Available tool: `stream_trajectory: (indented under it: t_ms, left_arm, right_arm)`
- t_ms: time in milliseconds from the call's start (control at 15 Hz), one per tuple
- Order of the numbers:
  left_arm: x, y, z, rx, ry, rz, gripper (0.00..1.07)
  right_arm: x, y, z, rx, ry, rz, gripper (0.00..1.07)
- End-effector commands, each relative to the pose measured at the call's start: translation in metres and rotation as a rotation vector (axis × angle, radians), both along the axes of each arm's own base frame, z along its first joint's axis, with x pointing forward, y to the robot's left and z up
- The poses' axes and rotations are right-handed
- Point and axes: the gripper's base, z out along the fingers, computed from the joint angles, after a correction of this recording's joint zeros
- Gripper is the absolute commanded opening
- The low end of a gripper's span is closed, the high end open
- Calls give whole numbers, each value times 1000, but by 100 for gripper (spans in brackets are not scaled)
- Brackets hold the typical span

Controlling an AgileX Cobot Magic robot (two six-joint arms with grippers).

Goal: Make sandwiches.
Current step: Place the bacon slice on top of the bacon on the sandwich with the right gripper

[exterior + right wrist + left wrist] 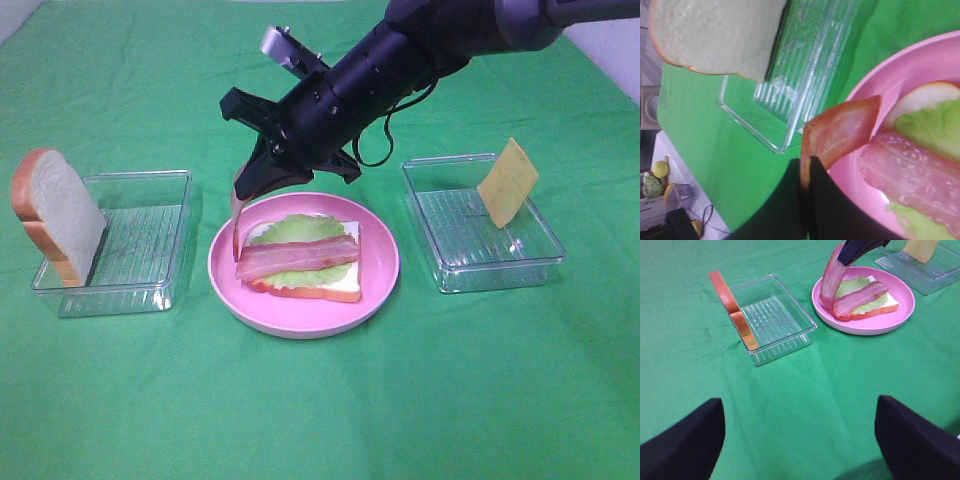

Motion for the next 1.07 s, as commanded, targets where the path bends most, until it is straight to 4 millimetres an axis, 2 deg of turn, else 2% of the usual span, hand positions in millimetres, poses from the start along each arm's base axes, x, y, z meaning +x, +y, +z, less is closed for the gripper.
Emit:
stream_trajectory:
  t_ms: [67,200,267,600,667,733,800,867,1000,1067]
  left_arm:
    - [-2,1,0,-13,-27,-9,78]
    - [-2,1,0,-13,-27,-9,78]
    - [-2,1,0,-13,-27,-9,78]
    - [-2,1,0,-13,-27,-9,78]
    - [-2,1,0,-13,-27,-9,78]
    - [-2,1,0,-13,-27,-9,78]
    - [-2,1,0,-13,-27,-9,78]
    - [-2,1,0,-13,-27,-9,78]
    - [-2,1,0,-13,-27,-9,78]
    - [-2,1,0,-13,-27,-9,78]
  right_arm:
    - [5,-11,-4,-70,-26,-12,0]
    - [10,-22,2,-107,-34,-47,0]
    - [11,-36,2,-171,-9,-50,0]
    - [8,-42,-3,-258,17,-23,0]
    - [8,-43,-4,-262,18,-24,4]
    - [8,-43,-4,-264,17,-23,16]
    - [7,-43,-4,-265,22,-22,32]
    - [6,-43,-4,-268,36,-11,54]
    - [3,-45,-4,-290,45,16,76]
    - [2,-49,0,-335,28,47,78]
